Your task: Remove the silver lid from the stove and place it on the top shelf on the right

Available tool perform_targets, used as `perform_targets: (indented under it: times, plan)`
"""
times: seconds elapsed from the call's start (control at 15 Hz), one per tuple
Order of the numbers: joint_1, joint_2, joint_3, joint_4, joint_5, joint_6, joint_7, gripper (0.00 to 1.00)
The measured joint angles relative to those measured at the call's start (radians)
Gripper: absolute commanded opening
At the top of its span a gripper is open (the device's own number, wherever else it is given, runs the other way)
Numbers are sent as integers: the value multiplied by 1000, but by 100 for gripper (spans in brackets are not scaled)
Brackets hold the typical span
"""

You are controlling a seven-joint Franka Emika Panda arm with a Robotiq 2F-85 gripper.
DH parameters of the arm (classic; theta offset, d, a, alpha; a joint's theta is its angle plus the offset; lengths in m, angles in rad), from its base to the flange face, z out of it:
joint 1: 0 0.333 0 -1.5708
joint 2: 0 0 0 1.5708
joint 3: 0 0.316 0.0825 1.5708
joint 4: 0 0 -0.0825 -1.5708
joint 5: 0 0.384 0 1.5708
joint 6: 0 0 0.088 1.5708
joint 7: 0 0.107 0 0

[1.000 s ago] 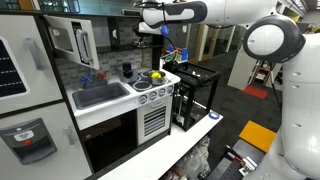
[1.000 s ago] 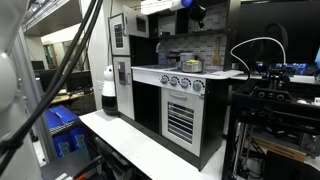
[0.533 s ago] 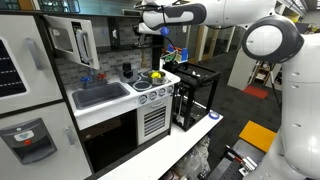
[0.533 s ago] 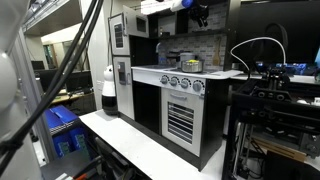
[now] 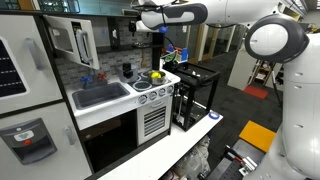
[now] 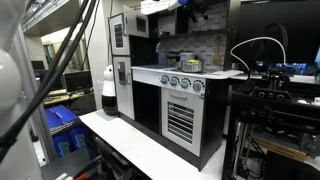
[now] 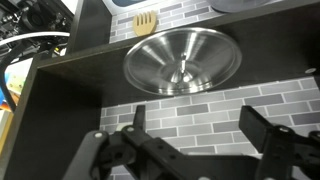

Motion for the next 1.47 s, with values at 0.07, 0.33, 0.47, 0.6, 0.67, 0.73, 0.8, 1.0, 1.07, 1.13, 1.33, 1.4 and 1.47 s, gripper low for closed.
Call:
perform_targets:
  times: [0.07, 0.33, 0.47, 0.6, 0.67, 0.73, 0.8, 1.0, 1.07, 1.13, 1.33, 1.4, 1.47]
  plan:
    - [10, -10, 0, -9, -14, -3, 4, 100]
    - [54, -85, 2, -86, -57, -22, 18, 100]
    - [75, -138, 4, -142, -71, -38, 24, 100]
    - [93, -198, 6, -202, -78, -65, 29, 100]
    - [102, -230, 7, -234, -79, -81, 31, 100]
    - [108, -260, 8, -266, -79, -99, 33, 100]
    - [114, -292, 10, -299, -79, -115, 35, 100]
    - [101, -391, 53, -403, -74, -146, 51, 100]
    - [94, -424, 70, -438, -64, -148, 52, 100]
    - [89, -456, 84, -473, -38, -155, 50, 100]
    - [72, -538, 120, -574, 73, -172, 36, 100]
    - [67, -563, 129, -606, 109, -176, 30, 100]
    - [62, -583, 137, -634, 137, -182, 25, 100]
